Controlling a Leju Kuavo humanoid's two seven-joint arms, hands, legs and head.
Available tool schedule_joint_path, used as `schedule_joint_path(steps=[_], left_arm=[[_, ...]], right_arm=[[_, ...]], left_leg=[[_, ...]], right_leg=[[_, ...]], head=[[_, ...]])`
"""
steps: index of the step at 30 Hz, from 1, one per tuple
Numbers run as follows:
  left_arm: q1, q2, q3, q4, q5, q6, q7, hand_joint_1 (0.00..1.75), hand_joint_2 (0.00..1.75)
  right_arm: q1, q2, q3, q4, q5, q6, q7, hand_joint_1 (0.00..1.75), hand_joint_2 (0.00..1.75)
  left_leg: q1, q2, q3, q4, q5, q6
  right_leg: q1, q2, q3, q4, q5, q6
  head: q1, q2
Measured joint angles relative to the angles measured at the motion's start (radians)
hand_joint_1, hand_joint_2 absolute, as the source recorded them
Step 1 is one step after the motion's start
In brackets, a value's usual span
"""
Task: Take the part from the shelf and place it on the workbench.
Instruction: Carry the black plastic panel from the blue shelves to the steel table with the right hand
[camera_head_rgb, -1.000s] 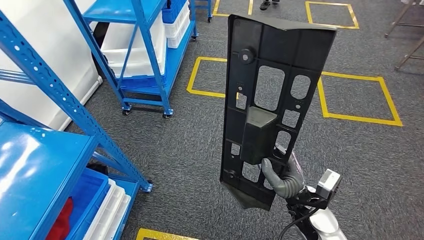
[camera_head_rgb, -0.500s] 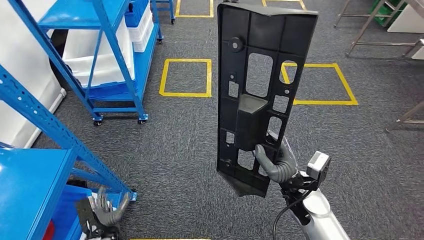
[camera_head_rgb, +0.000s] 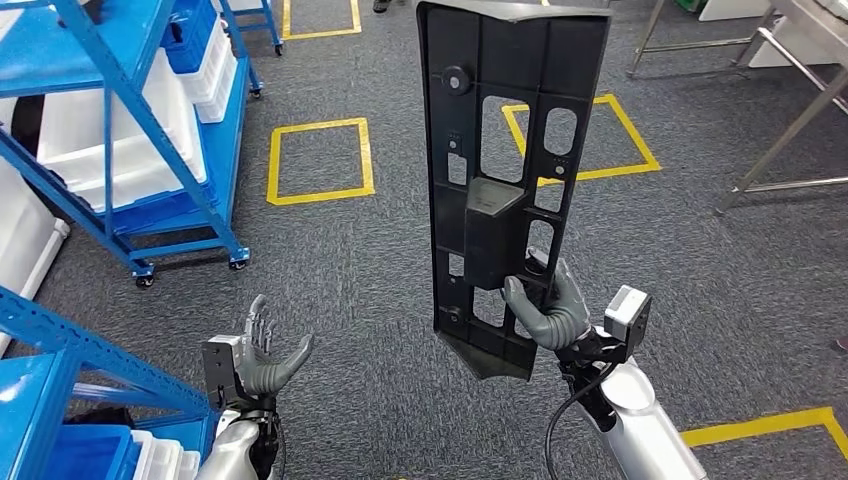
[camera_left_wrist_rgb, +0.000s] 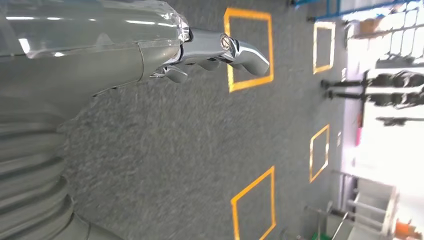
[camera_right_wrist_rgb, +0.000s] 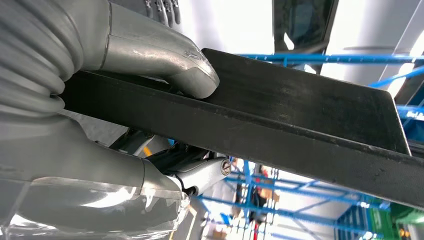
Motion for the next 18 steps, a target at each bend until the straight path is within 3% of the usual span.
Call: schedule_joint_path(steps=[1,2,4,6,8,9,11,13,15,16,18], left_arm=[[0.001,0.000,-0.005,0.005,0.004,0.003,0.000,0.00,1.75],[0.001,0.002,-0.011,0.013,0.006,0.007,0.000,0.00,1.75],[-0.003,0.007,-0.022,0.040,0.008,0.018,0.000,0.00,1.75],[-0.003,0.013,-0.032,0.078,0.004,0.030,0.003,0.00,1.75],[-0.002,0.017,-0.043,0.117,-0.004,0.040,0.013,0.00,1.75],[-0.002,0.018,-0.049,0.136,-0.008,0.044,0.021,0.00,1.75],[0.000,0.020,-0.059,0.174,-0.014,0.046,0.045,0.00,1.75],[0.012,0.025,-0.064,0.215,-0.022,0.053,0.087,0.00,1.75],[0.037,0.033,-0.068,0.252,-0.035,0.072,0.148,0.00,1.75],[0.052,0.038,-0.071,0.271,-0.043,0.084,0.185,0.00,1.75],[0.082,0.047,-0.076,0.302,-0.047,0.099,0.263,0.00,1.75]], right_arm=[[0.003,0.000,0.000,0.000,-0.002,0.000,0.000,1.75,1.75],[0.007,0.000,0.000,-0.001,-0.004,0.000,0.000,1.75,1.75],[0.013,0.000,0.000,-0.002,-0.006,0.000,0.000,1.75,1.75],[0.020,0.000,0.000,-0.004,-0.007,-0.003,-0.001,1.75,1.75],[0.031,0.000,0.000,-0.004,-0.007,-0.006,-0.002,1.75,1.75],[0.037,0.000,0.000,-0.005,-0.007,-0.007,-0.003,1.75,1.75],[0.043,0.001,0.000,-0.006,-0.009,-0.007,-0.007,1.75,1.75],[0.043,0.004,0.001,-0.005,-0.011,-0.006,-0.011,1.75,1.75],[0.049,0.006,0.002,-0.003,-0.014,-0.005,-0.014,1.75,1.75],[0.053,0.006,0.002,-0.002,-0.017,-0.005,-0.017,1.75,1.75],[0.062,0.006,0.002,-0.002,-0.024,-0.006,-0.025,1.75,1.75]], left_leg=[[0.000,-0.002,-0.003,-0.008,0.021,0.003],[0.000,-0.008,0.011,-0.053,0.058,0.007],[0.001,-0.050,0.062,-0.188,0.131,0.020],[0.000,-0.089,0.093,-0.267,0.156,0.028],[-0.002,-0.084,0.101,-0.282,0.154,0.032],[-0.002,-0.072,0.105,-0.289,0.158,0.036],[0.003,-0.047,0.115,-0.304,0.164,0.046],[0.001,-0.021,0.119,-0.308,0.164,0.051],[-0.001,0.007,0.120,-0.307,0.161,0.051],[-0.002,0.021,0.121,-0.306,0.158,0.050],[-0.001,0.044,0.125,-0.303,0.150,0.046]], right_leg=[[0.001,0.014,0.001,0.000,0.000,0.000],[0.001,0.028,0.003,0.000,0.000,0.000],[0.002,0.054,0.005,0.001,-0.001,0.004],[-0.004,0.078,-0.001,0.002,0.001,0.015],[-0.011,0.102,-0.008,-0.002,0.007,0.031],[-0.012,0.099,-0.009,-0.002,0.007,0.037],[-0.007,0.055,-0.028,0.037,-0.018,0.044],[-0.007,-0.002,-0.082,0.147,-0.074,0.047],[-0.010,-0.021,-0.134,0.248,-0.107,0.051],[-0.012,-0.026,-0.137,0.255,-0.099,0.053],[-0.014,-0.044,-0.080,0.154,-0.042,0.054]], head=[[0.000,0.000],[0.000,0.000],[0.000,0.000],[0.000,0.000],[0.000,0.000],[0.000,0.000],[0.000,0.000],[0.000,0.000],[0.000,0.000],[0.000,0.000],[0.000,0.000]])
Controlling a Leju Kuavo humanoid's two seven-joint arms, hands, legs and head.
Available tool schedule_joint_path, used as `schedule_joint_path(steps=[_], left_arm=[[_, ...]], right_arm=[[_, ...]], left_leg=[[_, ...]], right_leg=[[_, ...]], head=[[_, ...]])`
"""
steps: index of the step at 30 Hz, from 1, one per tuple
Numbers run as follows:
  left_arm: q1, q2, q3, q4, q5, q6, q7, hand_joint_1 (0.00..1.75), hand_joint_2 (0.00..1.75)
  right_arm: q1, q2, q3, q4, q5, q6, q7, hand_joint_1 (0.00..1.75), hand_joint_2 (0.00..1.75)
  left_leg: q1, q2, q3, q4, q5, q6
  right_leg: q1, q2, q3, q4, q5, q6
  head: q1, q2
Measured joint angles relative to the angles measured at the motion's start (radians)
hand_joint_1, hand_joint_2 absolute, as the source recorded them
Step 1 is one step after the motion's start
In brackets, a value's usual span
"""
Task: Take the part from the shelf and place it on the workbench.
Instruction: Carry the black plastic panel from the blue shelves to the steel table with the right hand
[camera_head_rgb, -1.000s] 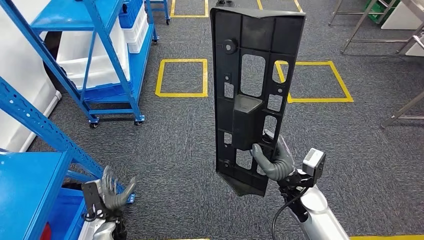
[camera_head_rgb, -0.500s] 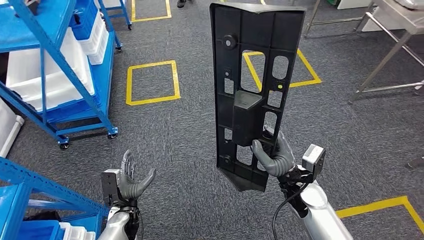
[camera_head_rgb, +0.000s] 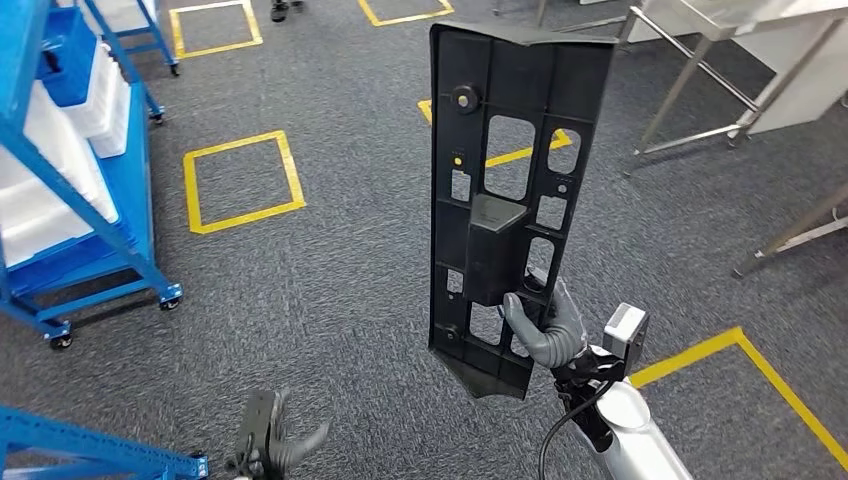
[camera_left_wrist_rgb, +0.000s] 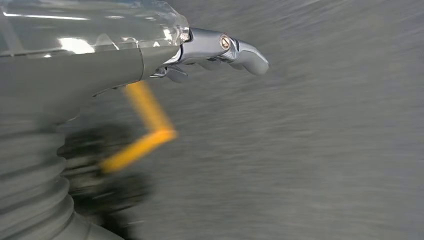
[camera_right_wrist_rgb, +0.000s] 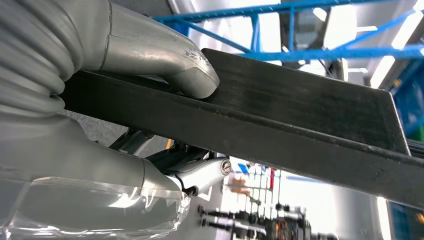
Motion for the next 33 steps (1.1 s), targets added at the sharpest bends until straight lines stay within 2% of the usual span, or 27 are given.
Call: schedule_joint_path(steps=[2,3,4,6,8,10,11,12,13,14,15,17,18,19,21,22,23,24,26,27,28,29,30,31,33], left_arm=[[0.036,0.013,0.007,0.026,0.034,-0.011,0.092,0.00,1.75],[0.056,0.022,0.017,0.038,0.061,-0.020,0.136,0.00,1.75],[0.076,0.030,0.031,0.050,0.088,-0.026,0.179,0.00,1.75],[0.111,0.043,0.060,0.067,0.119,-0.019,0.249,0.00,1.75],[0.138,0.056,0.079,0.082,0.117,0.003,0.331,0.00,1.75],[0.163,0.067,0.087,0.097,0.102,0.018,0.410,0.00,1.75],[0.173,0.071,0.089,0.103,0.096,0.024,0.442,0.00,1.75],[0.180,0.075,0.092,0.107,0.090,0.028,0.469,0.00,1.75],[0.183,0.078,0.093,0.109,0.085,0.032,0.488,0.00,1.75],[0.183,0.080,0.093,0.110,0.081,0.035,0.499,0.00,1.75],[0.183,0.082,0.094,0.110,0.077,0.038,0.504,0.00,1.75],[0.187,0.087,0.094,0.112,0.072,0.042,0.504,0.00,1.75],[0.188,0.089,0.094,0.113,0.070,0.043,0.502,0.00,1.75],[0.189,0.091,0.094,0.114,0.068,0.045,0.497,0.00,1.75],[0.188,0.091,0.095,0.115,0.066,0.047,0.485,0.00,1.75],[0.187,0.092,0.095,0.115,0.065,0.048,0.480,0.00,1.75],[0.186,0.092,0.095,0.115,0.065,0.047,0.474,0.00,1.75],[0.186,0.092,0.095,0.115,0.064,0.047,0.469,0.00,1.75],[0.187,0.092,0.095,0.115,0.059,0.044,0.458,0.00,1.75],[0.189,0.092,0.094,0.115,0.055,0.042,0.451,0.00,1.75],[0.190,0.092,0.093,0.116,0.052,0.039,0.443,0.00,1.75],[0.190,0.092,0.092,0.117,0.049,0.036,0.437,0.00,1.75],[0.190,0.092,0.091,0.118,0.048,0.034,0.431,0.00,1.75],[0.189,0.091,0.090,0.118,0.048,0.032,0.428,0.00,1.75],[0.189,0.090,0.089,0.119,0.048,0.029,0.428,0.00,1.75]], right_arm=[[0.011,0.000,0.000,-0.007,-0.006,-0.001,-0.010,1.75,1.75],[0.017,0.000,0.000,-0.013,-0.007,-0.002,-0.015,1.75,1.75],[0.025,0.000,0.000,-0.018,-0.009,-0.003,-0.018,1.75,1.75],[0.041,0.000,0.000,-0.028,-0.012,-0.007,-0.021,1.75,1.75],[0.053,-0.002,0.000,-0.041,-0.015,-0.015,-0.021,1.75,1.75],[0.058,-0.004,0.000,-0.052,-0.016,-0.022,-0.019,1.75,1.75],[0.061,-0.004,0.000,-0.056,-0.015,-0.027,-0.018,1.75,1.75],[0.066,-0.004,0.000,-0.060,-0.015,-0.032,-0.017,1.75,1.75],[0.072,-0.004,0.000,-0.064,-0.014,-0.038,-0.015,1.75,1.75],[0.078,-0.005,0.000,-0.070,-0.013,-0.042,-0.013,1.75,1.75],[0.084,-0.005,0.000,-0.078,-0.013,-0.045,-0.011,1.75,1.75],[0.091,-0.005,0.000,-0.093,-0.011,-0.047,-0.010,1.75,1.75],[0.094,-0.005,0.000,-0.099,-0.011,-0.048,-0.010,1.75,1.75],[0.098,-0.005,-0.001,-0.103,-0.011,-0.048,-0.010,1.75,1.75],[0.107,-0.006,-0.001,-0.109,-0.011,-0.048,-0.009,1.75,1.75],[0.111,-0.006,-0.002,-0.112,-0.010,-0.048,-0.009,1.75,1.75],[0.112,-0.005,-0.004,-0.114,-0.010,-0.048,-0.008,1.75,1.75],[0.111,-0.004,-0.005,-0.116,-0.010,-0.048,-0.008,1.75,1.75],[0.110,-0.002,-0.007,-0.117,-0.009,-0.047,-0.008,1.75,1.75],[0.110,-0.001,-0.007,-0.117,-0.009,-0.047,-0.008,1.75,1.75],[0.112,-0.001,-0.007,-0.117,-0.008,-0.046,-0.008,1.75,1.75],[0.114,-0.001,-0.007,-0.117,-0.008,-0.045,-0.008,1.75,1.75],[0.114,-0.001,-0.007,-0.117,-0.007,-0.044,-0.008,1.75,1.75],[0.113,-0.001,-0.007,-0.117,-0.006,-0.042,-0.008,1.75,1.75],[0.109,-0.001,-0.006,-0.118,-0.004,-0.039,-0.007,1.75,1.75]], left_leg=[[-0.004,0.020,0.006,0.006,-0.011,-0.010],[-0.007,0.029,0.009,0.008,-0.017,-0.016],[-0.009,0.038,0.012,0.009,-0.021,-0.022],[-0.006,0.051,0.020,0.009,-0.030,-0.035],[-0.001,0.021,0.010,0.045,-0.062,-0.045],[0.001,-0.027,-0.040,0.160,-0.128,-0.049],[0.001,-0.038,-0.073,0.230,-0.158,-0.048],[0.001,-0.043,-0.100,0.282,-0.174,-0.047],[0.001,-0.045,-0.111,0.301,-0.170,-0.045],[0.001,-0.048,-0.102,0.278,-0.147,-0.041],[0.000,-0.056,-0.075,0.220,-0.110,-0.036],[0.000,-0.098,-0.011,0.081,-0.050,-0.022],[-0.002,-0.114,0.009,0.037,-0.037,-0.018],[-0.003,-0.121,0.017,0.018,-0.035,-0.015],[-0.006,-0.105,0.023,0.008,-0.032,-0.010],[-0.004,-0.095,0.028,0.000,-0.026,-0.005],[-0.003,-0.084,0.033,-0.010,-0.019,0.000],[-0.001,-0.072,0.036,-0.019,-0.013,0.003],[-0.003,-0.048,0.038,-0.025,-0.010,0.008],[-0.004,-0.036,0.038,-0.025,-0.011,0.009],[-0.005,-0.023,0.037,-0.024,-0.012,0.008],[-0.005,-0.011,0.037,-0.023,-0.014,0.007],[-0.004,0.001,0.038,-0.020,-0.016,0.004],[-0.005,0.012,0.039,-0.017,-0.020,0.000],[-0.010,0.031,0.039,-0.006,-0.031,-0.012]], right_leg=[[0.007,-0.035,0.066,-0.116,0.034,-0.008],[0.011,-0.045,0.082,-0.144,0.036,-0.013],[0.015,-0.044,0.085,-0.151,0.031,-0.020],[0.014,-0.022,0.086,-0.154,0.031,-0.032],[0.011,-0.003,0.090,-0.158,0.032,-0.045],[0.011,0.017,0.092,-0.160,0.032,-0.054],[0.013,0.028,0.091,-0.159,0.032,-0.056],[0.016,0.039,0.091,-0.159,0.032,-0.058],[0.018,0.051,0.092,-0.158,0.031,-0.058],[0.020,0.062,0.092,-0.157,0.031,-0.058],[0.021,0.074,0.093,-0.156,0.031,-0.058],[0.022,0.098,0.094,-0.154,0.033,-0.055],[0.020,0.109,0.093,-0.154,0.034,-0.051],[0.018,0.120,0.091,-0.155,0.036,-0.046],[0.014,0.139,0.088,-0.161,0.043,-0.031],[0.014,0.135,0.088,-0.162,0.044,-0.026],[0.015,0.117,0.084,-0.154,0.037,-0.022],[0.016,0.091,0.071,-0.127,0.018,-0.019],[0.014,0.040,0.020,-0.015,-0.045,-0.013],[0.011,0.030,-0.008,0.047,-0.071,-0.010],[0.008,0.024,-0.023,0.084,-0.081,-0.006],[0.005,0.019,-0.021,0.086,-0.073,-0.003],[0.003,0.011,0.002,0.048,-0.050,-0.001],[0.002,-0.009,0.040,-0.017,-0.021,0.000],[0.007,-0.047,0.100,-0.126,0.010,-0.008]], head=[[0.000,0.000],[0.000,0.000],[0.000,0.000],[0.000,0.000],[0.000,0.000],[0.000,0.000],[0.000,0.000],[0.000,0.000],[0.000,0.000],[0.000,0.000],[0.000,0.000],[0.000,0.000],[0.000,0.000],[0.000,0.000],[0.000,0.000],[0.000,0.000],[0.000,0.000],[0.000,0.000],[0.000,0.000],[0.000,0.000],[0.000,0.000],[0.000,0.000],[0.000,0.000],[0.000,0.000],[0.000,0.000]])
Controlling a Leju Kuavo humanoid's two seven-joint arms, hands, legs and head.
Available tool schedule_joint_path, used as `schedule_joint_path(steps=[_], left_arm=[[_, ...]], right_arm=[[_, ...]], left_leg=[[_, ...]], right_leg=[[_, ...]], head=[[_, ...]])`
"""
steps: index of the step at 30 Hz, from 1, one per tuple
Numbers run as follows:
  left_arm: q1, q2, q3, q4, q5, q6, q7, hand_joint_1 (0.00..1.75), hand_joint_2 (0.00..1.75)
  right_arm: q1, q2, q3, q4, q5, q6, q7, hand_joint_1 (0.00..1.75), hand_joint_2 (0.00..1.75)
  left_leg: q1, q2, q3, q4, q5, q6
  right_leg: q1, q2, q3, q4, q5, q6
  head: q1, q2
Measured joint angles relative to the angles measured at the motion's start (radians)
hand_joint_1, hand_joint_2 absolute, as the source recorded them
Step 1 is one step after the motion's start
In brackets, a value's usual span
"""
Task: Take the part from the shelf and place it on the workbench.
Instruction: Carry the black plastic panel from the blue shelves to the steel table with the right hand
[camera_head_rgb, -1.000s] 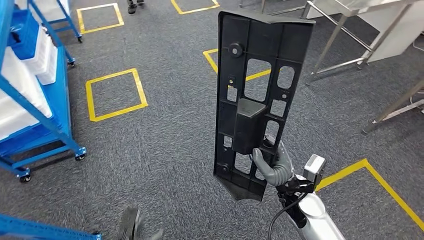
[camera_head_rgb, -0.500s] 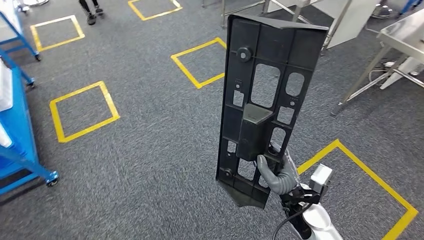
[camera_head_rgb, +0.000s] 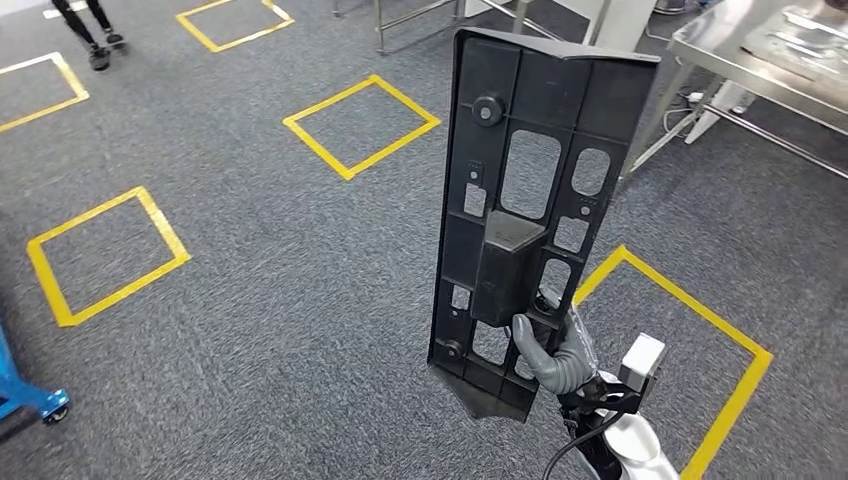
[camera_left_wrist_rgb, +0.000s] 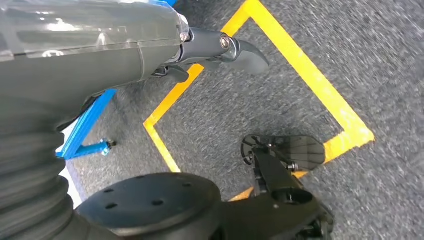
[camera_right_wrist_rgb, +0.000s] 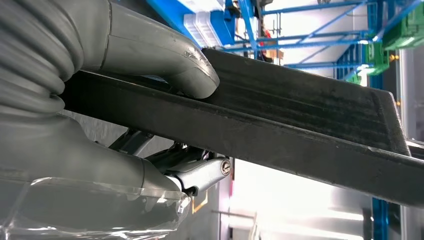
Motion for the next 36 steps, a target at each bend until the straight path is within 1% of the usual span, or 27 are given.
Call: schedule_joint_path(steps=[1,3,4,6,8,9,10,11,12,13,14,16,17,19,21,23,24,25,26,27,28,29,30,32,34,35,36], left_arm=[[0.000,0.000,0.000,0.001,0.000,-0.001,0.004,0.00,1.75],[-0.002,-0.002,0.000,0.001,0.001,-0.004,0.021,0.00,1.75],[-0.004,-0.003,0.000,0.002,0.002,-0.005,0.034,0.00,1.75],[-0.004,-0.006,0.000,0.002,0.004,-0.006,0.060,0.00,1.75],[-0.001,-0.007,0.000,0.004,0.006,-0.006,0.074,0.00,1.75],[0.000,-0.008,0.000,0.005,0.007,-0.007,0.078,0.00,1.75],[-0.001,-0.008,0.000,0.006,0.006,-0.008,0.079,0.00,1.75],[-0.001,-0.008,0.000,0.006,0.005,-0.009,0.079,0.00,1.75],[-0.002,-0.008,0.000,0.006,0.004,-0.009,0.076,0.00,1.75],[-0.002,-0.008,0.000,0.006,0.003,-0.009,0.073,0.00,1.75],[0.001,-0.008,0.000,0.006,0.002,-0.009,0.068,0.00,1.75],[0.005,-0.008,0.000,0.007,0.000,-0.008,0.057,0.00,1.75],[0.006,-0.007,0.000,0.008,0.000,-0.007,0.050,0.00,1.75],[0.003,-0.008,0.000,0.008,0.000,-0.006,0.037,0.00,1.75],[0.002,-0.009,0.000,0.008,-0.002,-0.004,0.031,0.00,1.75],[0.005,-0.009,0.000,0.008,-0.004,0.000,0.032,0.00,1.75],[0.006,-0.009,0.000,0.009,-0.006,0.001,0.035,0.00,1.75],[0.007,-0.009,0.000,0.009,-0.008,0.002,0.038,0.00,1.75],[0.008,-0.009,0.000,0.009,-0.010,0.002,0.041,0.00,1.75],[0.008,-0.009,0.000,0.009,-0.012,0.003,0.043,0.00,1.75],[0.007,-0.009,0.000,0.009,-0.013,0.003,0.045,0.00,1.75],[0.007,-0.009,0.000,0.009,-0.014,0.003,0.046,0.00,1.75],[0.007,-0.009,0.000,0.009,-0.013,0.003,0.047,0.00,1.75],[0.006,-0.009,0.000,0.009,-0.012,0.003,0.047,0.00,1.75],[0.002,-0.010,0.001,0.009,-0.012,0.003,0.047,0.00,1.75],[0.000,-0.010,0.000,0.009,-0.013,0.003,0.048,0.00,1.75],[0.000,-0.012,0.000,0.009,-0.013,0.003,0.048,0.00,1.75]], right_arm=[[-0.002,0.000,0.000,-0.001,0.001,0.001,0.001,1.75,1.75],[-0.004,0.000,0.000,-0.004,0.004,0.002,0.005,1.75,1.75],[-0.004,0.000,0.001,-0.006,0.006,0.002,0.009,1.75,1.75],[-0.005,-0.002,0.002,-0.012,0.007,0.002,0.016,1.75,1.75],[-0.007,-0.005,0.004,-0.016,0.010,0.001,0.019,1.75,1.75],[-0.006,-0.005,0.004,-0.016,0.012,0.000,0.020,1.75,1.75],[-0.003,-0.005,0.005,-0.016,0.014,-0.002,0.020,1.75,1.75],[0.002,-0.005,0.005,-0.017,0.017,-0.004,0.020,1.75,1.75],[0.008,-0.005,0.005,-0.019,0.019,-0.006,0.019,1.75,1.75],[0.013,-0.005,0.005,-0.023,0.021,-0.007,0.018,1.75,1.75],[0.018,-0.005,0.004,-0.028,0.021,-0.008,0.016,1.75,1.75],[0.025,-0.005,0.002,-0.036,0.024,-0.012,0.011,1.75,1.75],[0.030,-0.005,-0.001,-0.040,0.028,-0.015,0.008,1.75,1.75],[0.043,-0.005,-0.012,-0.049,0.038,-0.021,0.005,1.75,1.75],[0.051,-0.004,-0.029,-0.061,0.049,-0.027,0.001,1.75,1.75],[0.056,-0.004,-0.048,-0.074,0.064,-0.037,-0.004,1.75,1.75],[0.060,-0.004,-0.059,-0.081,0.072,-0.041,-0.005,1.75,1.75],[0.066,-0.004,-0.070,-0.087,0.079,-0.044,-0.006,1.75,1.75],[0.073,-0.003,-0.081,-0.094,0.085,-0.045,-0.006,1.75,1.75],[0.080,-0.003,-0.093,-0.101,0.091,-0.045,-0.006,1.75,1.75],[0.085,-0.003,-0.104,-0.109,0.096,-0.045,-0.006,1.75,1.75],[0.089,-0.003,-0.114,-0.118,0.099,-0.044,-0.006,1.75,1.75],[0.091,-0.003,-0.122,-0.127,0.102,-0.044,-0.006,1.75,1.75],[0.092,-0.003,-0.135,-0.141,0.105,-0.039,-0.006,1.75,1.75],[0.092,-0.003,-0.145,-0.151,0.106,-0.033,-0.006,1.75,1.75],[0.091,-0.003,-0.149,-0.154,0.106,-0.029,-0.006,1.75,1.75],[0.090,-0.003,-0.152,-0.157,0.105,-0.026,-0.006,1.75,1.75]], left_leg=[[-0.003,0.009,0.001,0.004,-0.005,-0.006],[-0.004,0.028,0.005,0.006,-0.012,-0.015],[-0.001,0.028,0.006,0.010,-0.017,-0.021],[0.005,-0.008,-0.011,0.057,-0.054,-0.030],[0.009,-0.056,-0.067,0.181,-0.119,-0.034],[0.009,-0.067,-0.100,0.249,-0.146,-0.034],[0.008,-0.072,-0.123,0.293,-0.155,-0.033],[0.008,-0.075,-0.129,0.302,-0.145,-0.030],[0.007,-0.079,-0.117,0.271,-0.117,-0.026],[0.007,-0.090,-0.091,0.210,-0.077,-0.021],[0.007,-0.117,-0.063,0.141,-0.042,-0.014],[0.007,-0.163,-0.024,0.042,-0.008,-0.006],[0.006,-0.173,-0.019,0.026,-0.009,-0.003],[0.005,-0.153,-0.014,0.013,-0.004,0.004],[0.008,-0.127,-0.005,-0.005,0.006,0.016],[0.005,-0.099,0.000,-0.012,0.009,0.023],[0.003,-0.085,0.000,-0.012,0.008,0.025],[0.001,-0.072,0.000,-0.011,0.006,0.026],[0.000,-0.059,0.001,-0.010,0.004,0.026],[0.000,-0.047,0.002,-0.008,0.001,0.024],[0.001,-0.035,0.004,-0.006,-0.003,0.022],[-0.001,-0.025,0.006,-0.003,-0.008,0.018],[-0.003,-0.016,0.008,0.002,-0.014,0.013],[-0.008,0.001,0.012,0.007,-0.024,0.003],[-0.008,0.017,0.017,0.008,-0.031,-0.006],[-0.006,0.010,0.017,0.015,-0.038,-0.012],[-0.004,-0.008,0.010,0.036,-0.055,-0.016]], right_leg=[[0.003,-0.009,0.012,-0.024,0.002,-0.007],[0.006,0.009,0.009,-0.028,0.000,-0.021],[0.007,0.020,0.009,-0.029,0.000,-0.027],[0.005,0.041,0.010,-0.033,0.003,-0.039],[0.006,0.061,0.010,-0.034,0.004,-0.047],[0.007,0.072,0.010,-0.034,0.004,-0.049],[0.009,0.084,0.010,-0.033,0.004,-0.050],[0.011,0.098,0.011,-0.032,0.004,-0.050],[0.012,0.112,0.012,-0.031,0.004,-0.050],[0.013,0.126,0.013,-0.031,0.004,-0.050],[0.013,0.140,0.012,-0.030,0.004,-0.048],[0.010,0.166,0.005,-0.028,0.007,-0.039],[0.007,0.178,-0.001,-0.029,0.010,-0.032],[0.002,0.193,-0.006,-0.032,0.016,-0.018],[0.006,0.154,-0.021,-0.003,-0.003,-0.011],[0.007,0.095,-0.071,0.102,-0.060,-0.006],[0.005,0.081,-0.104,0.168,-0.089,-0.002],[0.003,0.074,-0.128,0.218,-0.104,0.001],[0.000,0.070,-0.136,0.235,-0.101,0.004],[-0.001,0.066,-0.125,0.214,-0.083,0.006],[-0.002,0.055,-0.093,0.158,-0.052,0.007],[-0.001,0.033,-0.054,0.086,-0.026,0.006],[0.002,0.015,-0.022,0.026,-0.007,0.002],[0.009,-0.001,0.007,-0.028,0.000,-0.010],[0.011,0.021,0.005,-0.028,0.001,-0.022],[0.010,0.031,0.006,-0.031,0.002,-0.028],[0.008,0.041,0.007,-0.033,0.004,-0.033]], head=[[0.000,0.000],[0.000,0.000],[0.000,0.000],[0.000,0.000],[0.000,0.000],[0.000,0.000],[0.000,0.000],[0.000,0.000],[0.000,0.000],[0.000,0.000],[0.000,0.000],[0.000,0.000],[0.000,0.000],[0.000,0.000],[0.000,0.000],[0.000,0.000],[0.000,0.000],[0.000,0.000],[0.000,0.000],[0.000,0.000],[0.000,0.000],[0.000,0.000],[0.000,0.000],[0.000,0.000],[0.000,0.000],[0.000,0.000],[0.000,0.000]])
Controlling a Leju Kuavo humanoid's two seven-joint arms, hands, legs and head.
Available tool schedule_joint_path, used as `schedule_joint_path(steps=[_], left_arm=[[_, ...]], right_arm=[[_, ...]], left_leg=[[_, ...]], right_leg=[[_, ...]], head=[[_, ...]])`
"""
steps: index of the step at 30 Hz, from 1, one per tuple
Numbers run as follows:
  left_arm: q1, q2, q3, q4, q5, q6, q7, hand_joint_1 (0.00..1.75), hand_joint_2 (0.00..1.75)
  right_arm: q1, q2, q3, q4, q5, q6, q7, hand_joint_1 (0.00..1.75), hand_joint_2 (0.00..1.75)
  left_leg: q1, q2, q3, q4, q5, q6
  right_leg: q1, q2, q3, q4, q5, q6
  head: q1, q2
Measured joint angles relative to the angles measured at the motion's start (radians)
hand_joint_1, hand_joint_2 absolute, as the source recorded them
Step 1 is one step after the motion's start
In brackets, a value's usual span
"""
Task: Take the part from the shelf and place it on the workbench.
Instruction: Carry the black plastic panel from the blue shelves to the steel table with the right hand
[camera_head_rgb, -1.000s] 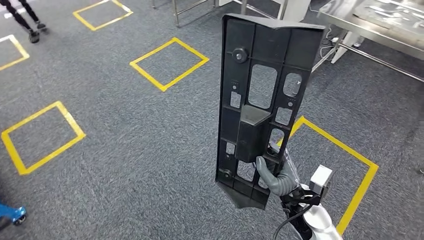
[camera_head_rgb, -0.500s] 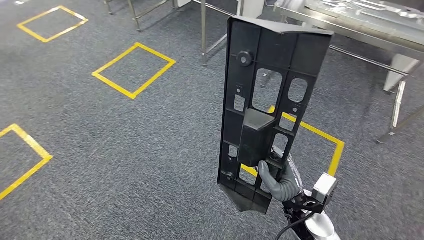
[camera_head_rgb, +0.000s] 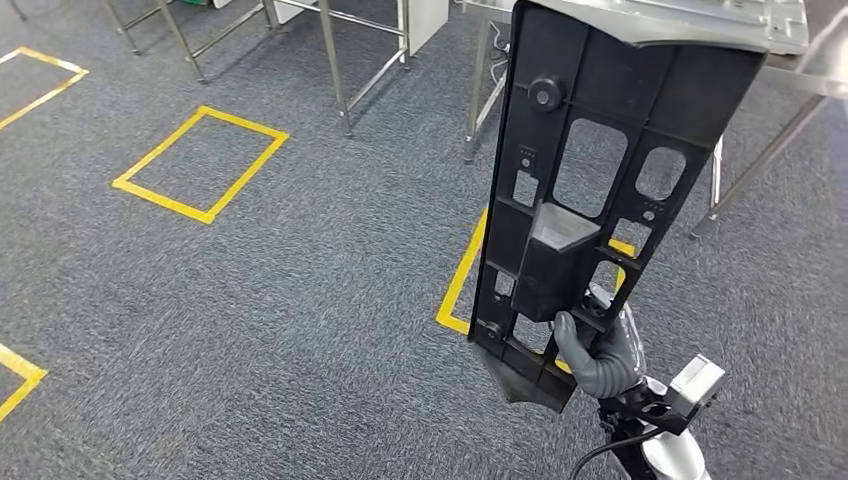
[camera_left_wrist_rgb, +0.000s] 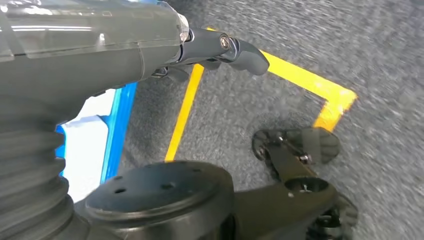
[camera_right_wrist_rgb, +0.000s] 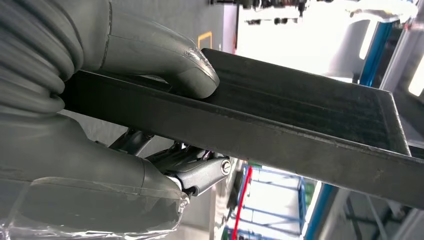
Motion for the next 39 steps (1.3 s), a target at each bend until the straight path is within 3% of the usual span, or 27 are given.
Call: schedule_joint_path(steps=[2,4,5,6,7,9,10,12,15,17,19,21,22,23,24,25,27,28,30,31,33,35,36,37,38,39], left_arm=[[0.001,-0.002,0.000,0.000,-0.002,0.000,0.001,0.00,1.75],[0.002,-0.004,0.000,0.000,-0.004,-0.001,0.001,0.00,1.75],[0.001,-0.005,0.000,0.000,-0.006,-0.002,0.001,0.00,1.75],[0.001,-0.006,0.000,0.000,-0.008,-0.003,0.001,0.00,1.75],[-0.001,-0.006,0.000,0.000,-0.011,-0.004,0.001,0.00,1.75],[0.001,-0.007,-0.001,0.001,-0.018,-0.008,0.002,0.00,1.75],[0.003,-0.007,-0.001,0.001,-0.021,-0.009,0.003,0.00,1.75],[0.005,-0.007,-0.002,0.002,-0.023,-0.012,0.002,0.00,1.75],[0.004,-0.007,-0.002,0.002,-0.025,-0.012,0.002,0.00,1.75],[0.001,-0.008,-0.007,0.002,-0.032,-0.013,0.001,0.00,1.75],[0.001,-0.009,-0.013,0.002,-0.039,-0.014,-0.001,0.00,1.75],[0.006,-0.009,-0.015,0.002,-0.040,-0.015,-0.003,0.00,1.75],[0.007,-0.009,-0.016,0.002,-0.041,-0.015,-0.004,0.00,1.75],[0.007,-0.009,-0.017,0.002,-0.042,-0.016,-0.005,0.00,1.75],[0.007,-0.009,-0.017,0.002,-0.042,-0.018,-0.006,0.00,1.75],[0.006,-0.009,-0.018,0.002,-0.043,-0.019,-0.008,0.00,1.75],[0.006,-0.008,-0.019,0.002,-0.043,-0.022,-0.013,0.00,1.75],[0.006,-0.008,-0.019,0.002,-0.043,-0.022,-0.015,0.00,1.75],[0.003,-0.008,-0.019,0.002,-0.043,-0.021,-0.019,0.00,1.75],[0.001,-0.008,-0.019,0.002,-0.043,-0.020,-0.022,0.00,1.75],[-0.001,-0.008,-0.019,0.002,-0.042,-0.020,-0.030,0.00,1.75],[0.001,-0.008,-0.019,0.002,-0.043,-0.020,-0.041,0.00,1.75],[0.002,-0.008,-0.019,0.002,-0.043,-0.020,-0.048,0.00,1.75],[0.002,-0.008,-0.018,0.002,-0.044,-0.020,-0.056,0.00,1.75],[0.003,-0.008,-0.018,0.002,-0.045,-0.020,-0.063,0.00,1.75],[0.003,-0.008,-0.018,0.002,-0.046,-0.020,-0.068,0.00,1.75]], right_arm=[[-0.004,0.000,-0.002,-0.004,0.000,0.008,0.000,1.75,1.75],[-0.005,0.000,-0.003,-0.006,0.000,0.012,-0.001,1.75,1.75],[-0.004,0.000,-0.003,-0.006,-0.001,0.012,-0.001,1.75,1.75],[-0.003,0.000,-0.003,-0.006,-0.001,0.012,-0.001,1.75,1.75],[-0.003,0.000,-0.003,-0.006,-0.001,0.012,-0.001,1.75,1.75],[-0.004,0.000,-0.004,-0.008,-0.001,0.011,0.000,1.75,1.75],[-0.004,0.000,-0.005,-0.008,-0.001,0.010,0.001,1.75,1.75],[-0.005,0.000,-0.006,-0.009,-0.002,0.009,0.002,1.75,1.75],[-0.002,0.000,-0.008,-0.011,-0.002,0.008,0.002,1.75,1.75],[0.018,0.004,-0.018,-0.021,-0.005,0.003,-0.001,1.75,1.75],[0.037,0.009,-0.027,-0.032,-0.009,-0.003,-0.006,1.75,1.75],[0.045,0.014,-0.029,-0.033,-0.009,-0.007,-0.010,1.75,1.75],[0.052,0.015,-0.029,-0.033,-0.009,-0.008,-0.010,1.75,1.75],[0.058,0.016,-0.030,-0.033,-0.009,-0.008,-0.011,1.75,1.75],[0.062,0.017,-0.030,-0.034,-0.009,-0.008,-0.011,1.75,1.75],[0.065,0.018,-0.030,-0.035,-0.009,-0.008,-0.011,1.75,1.75],[0.065,0.019,-0.030,-0.038,-0.007,-0.008,-0.013,1.75,1.75],[0.066,0.019,-0.030,-0.040,-0.005,-0.008,-0.014,1.75,1.75],[0.067,0.020,-0.030,-0.042,0.000,-0.009,-0.015,1.75,1.75],[0.068,0.020,-0.030,-0.042,0.002,-0.010,-0.016,1.75,1.75],[0.067,0.020,-0.030,-0.044,0.006,-0.014,-0.016,1.75,1.75],[0.064,0.020,-0.030,-0.045,0.009,-0.019,-0.016,1.75,1.75],[0.064,0.020,-0.030,-0.044,0.011,-0.022,-0.016,1.75,1.75],[0.064,0.020,-0.030,-0.043,0.014,-0.024,-0.016,1.75,1.75],[0.064,0.020,-0.030,-0.041,0.016,-0.025,-0.016,1.75,1.75],[0.064,0.020,-0.030,-0.040,0.019,-0.026,-0.016,1.75,1.75]], left_leg=[[0.005,-0.048,-0.046,0.104,-0.059,-0.007],[0.007,-0.067,-0.109,0.236,-0.112,-0.009],[0.007,-0.068,-0.125,0.267,-0.114,-0.009],[0.007,-0.070,-0.122,0.259,-0.095,-0.008],[0.008,-0.074,-0.103,0.212,-0.060,-0.006],[0.011,-0.113,-0.044,0.074,0.008,0.002],[0.012,-0.134,-0.023,0.023,0.025,0.005],[0.014,-0.158,-0.009,-0.014,0.027,0.008],[0.013,-0.153,-0.009,-0.014,0.026,0.010],[0.012,-0.127,-0.007,-0.020,0.035,0.026],[0.010,-0.091,-0.006,-0.029,0.044,0.044],[0.006,-0.064,-0.007,-0.029,0.043,0.048],[0.005,-0.050,-0.008,-0.028,0.042,0.048],[0.005,-0.038,-0.008,-0.028,0.041,0.047],[0.005,-0.026,-0.006,-0.028,0.039,0.045],[0.004,-0.014,-0.004,-0.027,0.036,0.042],[-0.001,0.005,0.001,-0.024,0.028,0.032],[-0.004,0.013,0.003,-0.023,0.024,0.027],[-0.006,0.030,0.008,-0.022,0.019,0.019],[-0.004,0.033,0.011,-0.020,0.014,0.014],[0.001,-0.003,-0.002,0.019,-0.015,0.003],[0.005,-0.055,-0.059,0.141,-0.078,-0.005],[0.006,-0.065,-0.096,0.211,-0.103,-0.006],[0.006,-0.068,-0.126,0.264,-0.112,-0.007],[0.006,-0.069,-0.138,0.277,-0.099,-0.006],[0.006,-0.069,-0.133,0.253,-0.068,-0.003]], right_leg=[[-0.002,0.018,0.001,-0.002,0.002,-0.009],[-0.001,0.040,0.000,-0.001,0.002,-0.013],[0.000,0.052,0.000,0.000,0.002,-0.013],[0.001,0.065,0.000,0.001,0.002,-0.013],[0.000,0.078,0.001,0.003,0.002,-0.013],[0.000,0.105,-0.001,0.006,0.003,-0.007],[0.001,0.116,-0.003,0.008,0.003,-0.004],[0.002,0.127,-0.008,0.011,0.005,0.002],[0.000,0.132,-0.011,0.010,0.008,0.006],[-0.002,0.109,-0.022,0.023,0.000,0.018],[-0.003,0.058,-0.064,0.108,-0.050,0.029],[-0.005,0.033,-0.124,0.240,-0.110,0.035],[-0.006,0.030,-0.141,0.278,-0.120,0.038],[-0.007,0.028,-0.139,0.280,-0.111,0.039],[-0.008,0.022,-0.115,0.239,-0.086,0.040],[-0.008,0.006,-0.075,0.169,-0.053,0.040],[-0.002,-0.032,-0.005,0.043,-0.016,0.033],[0.002,-0.042,0.010,0.014,-0.013,0.027],[0.006,-0.027,0.010,0.007,-0.016,0.015],[0.005,-0.017,0.011,0.005,-0.015,0.010],[0.001,0.000,0.013,0.000,-0.012,-0.002],[-0.001,0.014,0.015,-0.002,-0.012,-0.011],[0.000,0.022,0.015,-0.002,-0.015,-0.014],[0.001,0.030,0.016,-0.002,-0.019,-0.015],[0.002,0.038,0.019,0.000,-0.025,-0.016],[0.002,0.045,0.025,0.001,-0.031,-0.016]], head=[[0.000,0.000],[0.000,0.000],[0.000,0.000],[0.000,0.000],[0.000,0.000],[0.000,0.000],[0.000,0.000],[0.000,0.000],[0.000,0.000],[0.000,0.000],[0.000,0.000],[0.000,0.000],[0.000,0.000],[0.000,0.000],[0.000,0.000],[0.000,0.000],[0.000,0.000],[0.000,0.000],[0.000,0.000],[0.000,0.000],[0.000,0.000],[0.000,0.000],[0.000,0.000],[0.000,0.000],[0.000,0.000],[0.000,0.000]])
